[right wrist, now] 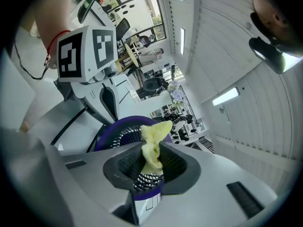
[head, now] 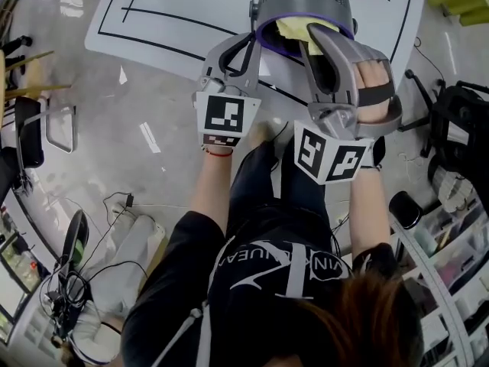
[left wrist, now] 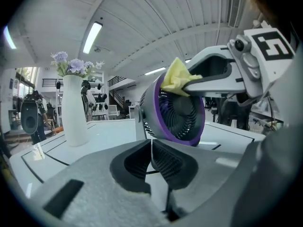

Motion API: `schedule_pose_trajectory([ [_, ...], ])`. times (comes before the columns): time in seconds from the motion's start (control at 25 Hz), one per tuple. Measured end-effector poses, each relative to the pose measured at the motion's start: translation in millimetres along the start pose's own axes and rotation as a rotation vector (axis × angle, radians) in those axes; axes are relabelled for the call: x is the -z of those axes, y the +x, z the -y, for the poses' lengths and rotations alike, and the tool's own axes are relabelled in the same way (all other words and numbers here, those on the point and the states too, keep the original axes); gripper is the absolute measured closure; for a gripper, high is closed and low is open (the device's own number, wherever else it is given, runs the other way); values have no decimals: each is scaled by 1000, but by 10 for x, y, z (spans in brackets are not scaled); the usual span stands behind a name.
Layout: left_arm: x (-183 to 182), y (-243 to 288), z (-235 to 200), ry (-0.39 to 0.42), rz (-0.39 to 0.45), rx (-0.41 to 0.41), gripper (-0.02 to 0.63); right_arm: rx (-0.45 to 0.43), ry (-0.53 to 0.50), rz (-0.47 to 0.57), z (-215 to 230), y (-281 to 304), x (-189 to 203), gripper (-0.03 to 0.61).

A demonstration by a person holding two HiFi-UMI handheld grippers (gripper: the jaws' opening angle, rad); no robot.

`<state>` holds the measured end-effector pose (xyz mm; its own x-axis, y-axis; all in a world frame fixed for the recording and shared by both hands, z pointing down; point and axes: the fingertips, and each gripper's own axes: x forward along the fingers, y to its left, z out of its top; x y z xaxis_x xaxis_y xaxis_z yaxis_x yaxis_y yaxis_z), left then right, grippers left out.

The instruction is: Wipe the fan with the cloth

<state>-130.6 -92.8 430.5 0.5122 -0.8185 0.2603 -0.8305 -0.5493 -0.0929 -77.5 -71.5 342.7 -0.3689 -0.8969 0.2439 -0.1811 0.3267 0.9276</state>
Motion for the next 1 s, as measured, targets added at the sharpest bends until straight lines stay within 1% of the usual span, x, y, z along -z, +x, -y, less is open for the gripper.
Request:
schedule_pose_trajectory([
  [0.16, 6, 14, -35, -49, 5, 1, 603, 16, 3, -40, -19, -10, 92, 499],
  [0.24, 17, 19, -47, -59, -1, 1, 603, 17, 29, -63, -46, -24, 143, 499],
  [0.36, 15, 19, -51, -53, -4, 1, 603, 18, 73, -99, -69, -52, 230, 499],
  [0.48, 20, 15, -48, -28, -13, -4, 603, 6, 109, -131, -109, -77, 304, 499],
  [0.56, 27, 19, -46, -18, -16, -4, 603, -6, 130, -153, -149, -87, 352, 499],
  [0.72, 18, 16, -48, -26, -16, -3, 603, -38, 151, -188, -234, -100, 413, 500],
  [1.0, 29, 19, -42, -35, -26, 2, 603, -138, 133, -224, -476, -81, 461, 503],
])
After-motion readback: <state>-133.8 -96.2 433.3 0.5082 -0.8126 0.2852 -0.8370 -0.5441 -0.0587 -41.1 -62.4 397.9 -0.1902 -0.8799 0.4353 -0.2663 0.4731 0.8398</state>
